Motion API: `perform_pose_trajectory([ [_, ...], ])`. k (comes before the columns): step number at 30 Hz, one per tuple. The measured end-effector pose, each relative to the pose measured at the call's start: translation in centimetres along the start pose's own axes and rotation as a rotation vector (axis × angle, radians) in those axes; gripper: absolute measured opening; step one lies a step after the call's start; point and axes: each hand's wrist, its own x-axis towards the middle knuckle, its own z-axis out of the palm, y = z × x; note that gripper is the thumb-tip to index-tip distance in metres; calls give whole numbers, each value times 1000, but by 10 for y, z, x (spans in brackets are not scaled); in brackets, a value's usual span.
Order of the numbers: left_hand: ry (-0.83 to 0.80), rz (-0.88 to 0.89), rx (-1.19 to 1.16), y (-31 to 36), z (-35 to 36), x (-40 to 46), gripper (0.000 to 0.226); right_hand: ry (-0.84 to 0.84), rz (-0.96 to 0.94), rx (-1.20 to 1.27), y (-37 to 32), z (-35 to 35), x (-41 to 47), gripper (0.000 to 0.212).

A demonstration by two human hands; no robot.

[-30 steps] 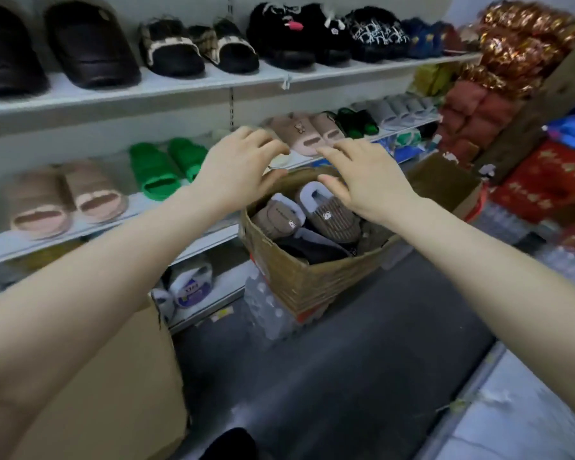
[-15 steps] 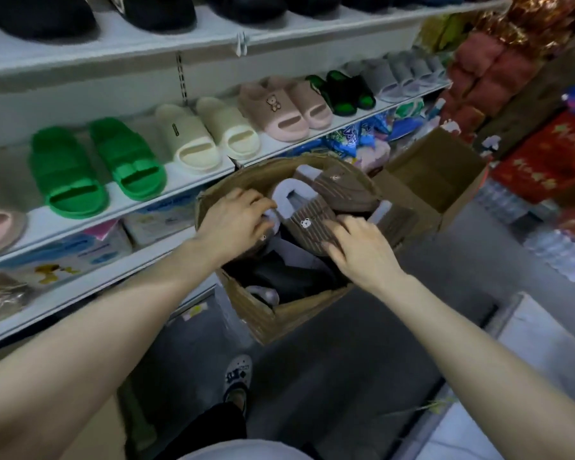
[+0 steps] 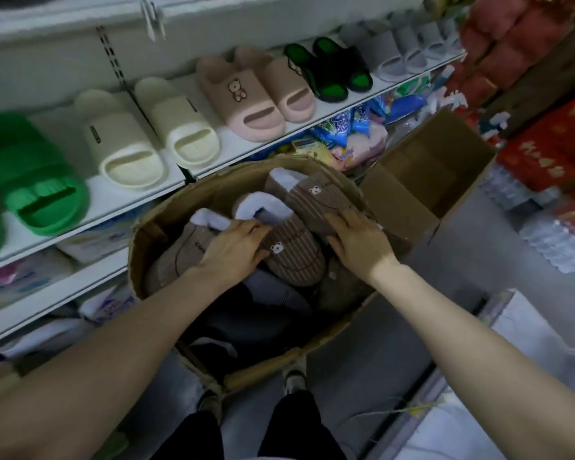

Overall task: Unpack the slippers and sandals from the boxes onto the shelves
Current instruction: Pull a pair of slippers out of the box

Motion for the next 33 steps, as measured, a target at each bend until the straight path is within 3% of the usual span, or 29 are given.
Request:
perform_pose_trajectory([
  [8,-106,-269,-77,-3,68,49,67,-148,-215,25,54,20,135,50],
  [11,-144,-348,-78,1,87,58,49,-285,-300,16,67,32,160,53],
  [13,-88,-382,-89,2,91,62,34,-347,-313,15,72,37,168,50],
  [18,103,-346,-66,19,72,54,35,-400,-315,213,67,18,178,29],
  [24,259,-321,54,22,7,40,36,-317,-391,346,67,-8,174,15],
  [27,201,-308,44,23,-10,18,35,-218,-435,402,60,-28,161,16],
  [30,112,-380,-63,20,3,-10,17,-174,-397,455,45,-45,148,14],
  [33,33,-507,-300,25,12,-25,30,-160,-372,490,29,-57,135,13],
])
